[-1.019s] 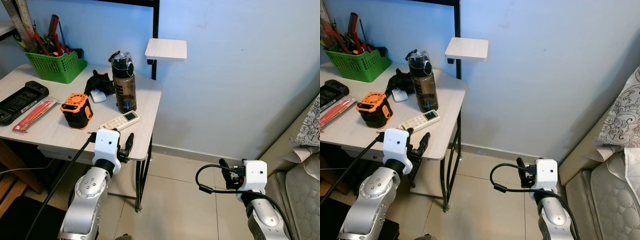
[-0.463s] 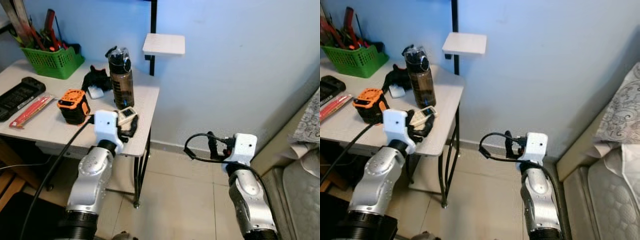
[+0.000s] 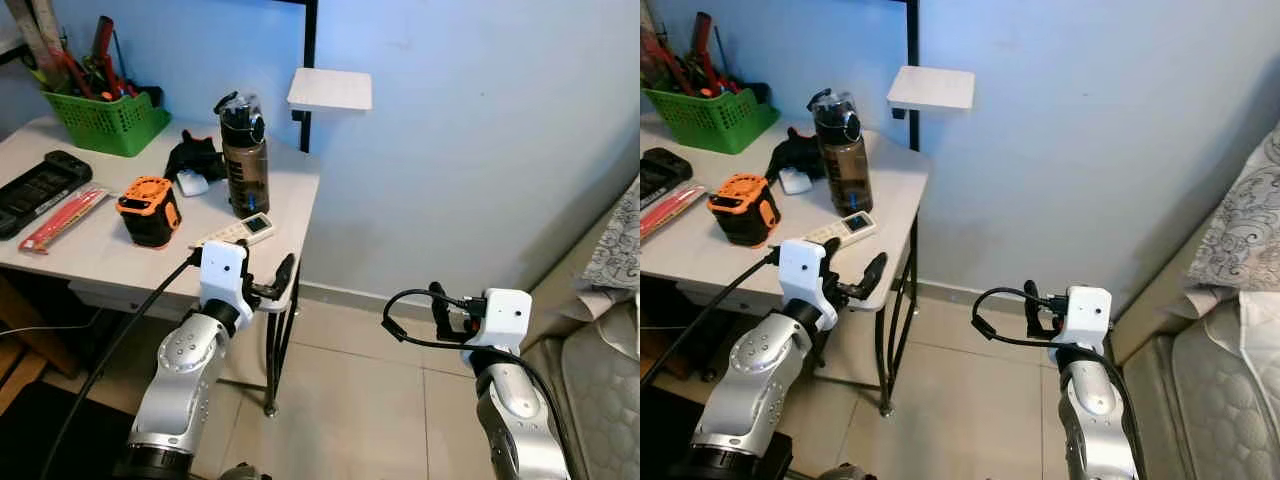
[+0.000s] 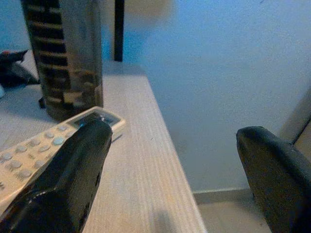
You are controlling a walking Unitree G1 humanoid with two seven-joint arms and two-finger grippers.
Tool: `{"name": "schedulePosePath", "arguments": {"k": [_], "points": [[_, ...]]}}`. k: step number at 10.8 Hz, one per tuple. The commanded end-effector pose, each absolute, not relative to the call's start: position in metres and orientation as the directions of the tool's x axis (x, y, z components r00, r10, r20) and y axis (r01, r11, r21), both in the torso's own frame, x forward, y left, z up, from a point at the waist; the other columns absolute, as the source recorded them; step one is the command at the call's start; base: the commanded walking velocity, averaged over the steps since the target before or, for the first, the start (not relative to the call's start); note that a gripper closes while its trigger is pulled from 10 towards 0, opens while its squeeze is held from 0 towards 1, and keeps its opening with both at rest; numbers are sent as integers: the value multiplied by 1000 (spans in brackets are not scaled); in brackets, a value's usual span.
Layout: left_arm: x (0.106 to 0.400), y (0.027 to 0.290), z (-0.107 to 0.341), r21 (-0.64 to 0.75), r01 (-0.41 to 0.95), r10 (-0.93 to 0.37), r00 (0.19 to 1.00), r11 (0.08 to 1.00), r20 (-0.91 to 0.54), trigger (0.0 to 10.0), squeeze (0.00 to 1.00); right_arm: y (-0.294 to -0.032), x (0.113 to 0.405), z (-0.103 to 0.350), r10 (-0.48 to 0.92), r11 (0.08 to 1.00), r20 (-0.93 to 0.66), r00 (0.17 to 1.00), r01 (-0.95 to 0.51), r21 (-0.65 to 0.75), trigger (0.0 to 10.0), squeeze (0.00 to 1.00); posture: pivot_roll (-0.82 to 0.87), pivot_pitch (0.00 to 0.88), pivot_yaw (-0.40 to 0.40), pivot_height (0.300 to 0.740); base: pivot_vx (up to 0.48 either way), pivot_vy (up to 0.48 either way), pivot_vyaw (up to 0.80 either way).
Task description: Clean up the room
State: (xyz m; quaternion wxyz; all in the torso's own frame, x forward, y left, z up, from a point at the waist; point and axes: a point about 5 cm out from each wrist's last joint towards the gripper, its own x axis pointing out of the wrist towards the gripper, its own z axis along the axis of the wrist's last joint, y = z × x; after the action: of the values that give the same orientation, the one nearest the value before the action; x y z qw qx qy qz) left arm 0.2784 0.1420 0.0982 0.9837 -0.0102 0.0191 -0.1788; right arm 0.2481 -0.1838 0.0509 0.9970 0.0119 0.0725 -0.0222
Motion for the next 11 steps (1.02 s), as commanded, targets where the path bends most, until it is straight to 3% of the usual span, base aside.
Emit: {"name": "schedulePosePath", "arguments": {"k": [1,2,4,8,10,11], "points": [[282,137,107,16,388,-388,922,922,13,10000,0,-184,255,57,-30,1000,-133,991,28,-13,10000,486,123,0,-68,740,0,-454,0],[284,127,108,45,412,-413,910,910,20,10000,0,-182,260,58,-30,998,-152,988,22,-55,10000,0,114,0,-67,740,0,-439,-781],[286,118,106,-29,441,-441,897,897,18,10000,0,-179,262,62,-19,999,-127,992,13,-46,10000,0,101,0,-56,740,0,-216,-756],[296,124,109,51,450,-452,892,891,23,10000,0,-175,265,64,-34,998,-115,993,27,-63,10000,0,85,0,-26,740,0,0,-763],[298,138,103,48,410,-410,912,911,-2,10000,0,-184,259,59,-111,977,-144,983,134,164,10000,0,87,0,-22,740,0,0,-763],[291,142,99,45,408,-408,913,912,-7,10000,0,-181,255,61,-61,996,-119,991,68,61,10000,0,82,0,-14,740,0,0,-756]]}}
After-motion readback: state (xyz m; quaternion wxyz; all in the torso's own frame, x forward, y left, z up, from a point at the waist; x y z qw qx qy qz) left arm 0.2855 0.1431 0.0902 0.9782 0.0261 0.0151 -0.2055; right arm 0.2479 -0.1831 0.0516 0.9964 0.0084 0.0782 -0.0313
